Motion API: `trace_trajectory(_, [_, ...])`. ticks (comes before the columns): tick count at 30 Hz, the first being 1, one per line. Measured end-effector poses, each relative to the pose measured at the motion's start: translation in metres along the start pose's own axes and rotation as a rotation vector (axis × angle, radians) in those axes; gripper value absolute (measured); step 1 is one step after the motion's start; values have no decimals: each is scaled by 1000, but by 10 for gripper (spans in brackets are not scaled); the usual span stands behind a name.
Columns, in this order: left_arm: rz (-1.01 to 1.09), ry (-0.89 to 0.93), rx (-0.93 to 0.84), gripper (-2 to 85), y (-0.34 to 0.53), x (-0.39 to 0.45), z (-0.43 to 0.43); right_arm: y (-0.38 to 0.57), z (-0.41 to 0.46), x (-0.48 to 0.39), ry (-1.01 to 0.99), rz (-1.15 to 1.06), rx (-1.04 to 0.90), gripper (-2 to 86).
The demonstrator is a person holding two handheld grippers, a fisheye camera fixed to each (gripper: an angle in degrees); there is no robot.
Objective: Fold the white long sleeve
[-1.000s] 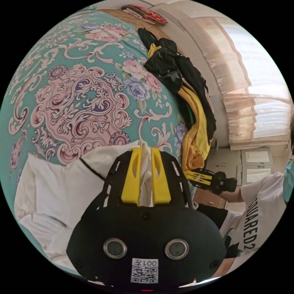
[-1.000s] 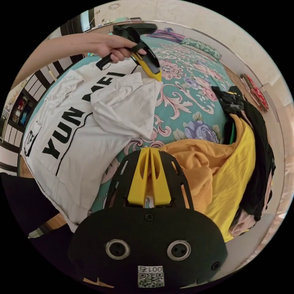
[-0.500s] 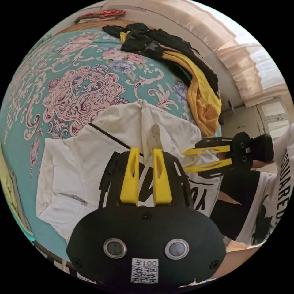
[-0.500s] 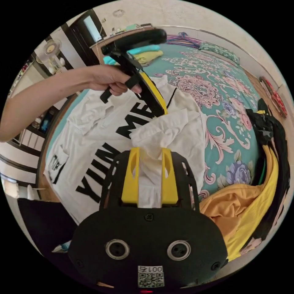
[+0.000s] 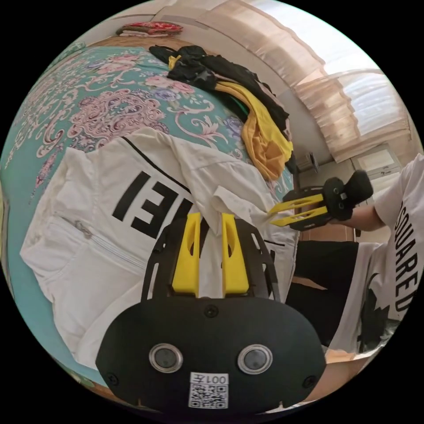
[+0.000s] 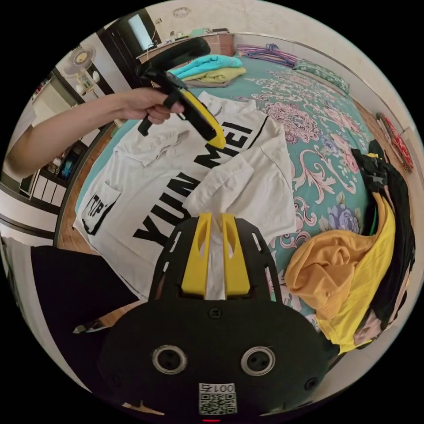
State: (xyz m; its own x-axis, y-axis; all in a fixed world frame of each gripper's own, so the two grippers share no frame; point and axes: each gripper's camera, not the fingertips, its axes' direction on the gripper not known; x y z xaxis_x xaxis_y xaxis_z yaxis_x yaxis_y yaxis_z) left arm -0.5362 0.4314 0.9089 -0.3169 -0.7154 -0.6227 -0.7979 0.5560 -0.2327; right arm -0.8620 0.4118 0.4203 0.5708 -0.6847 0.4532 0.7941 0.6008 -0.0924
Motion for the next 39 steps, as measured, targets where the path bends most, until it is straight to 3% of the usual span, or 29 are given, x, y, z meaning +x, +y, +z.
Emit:
trace_trajectory(8, [46, -117, 9, 0, 17, 23, 32, -45, 18, -8, -75, 91, -36, 81])
trace_trajectory(12, [22, -149, 33, -8, 31, 25, 28, -46, 31, -20, 135, 149, -42, 22])
trace_trajectory(16, [-24, -113, 110, -9, 56, 24, 11, -30, -2, -17, 21, 217, 57, 14])
trace_trajectory(24, [-109, -69, 129, -10, 87, 22, 18, -29, 13, -18, -109, 156, -76, 66])
trace_trajectory(32, [-130, -85, 144, -9, 101, 24, 31, -46, 44, -38, 16, 312, -90, 93])
trace_trajectory(39, [-142, -59, 142, 32, 108, 14, 34, -39, 48, -43, 118, 392, -59, 31])
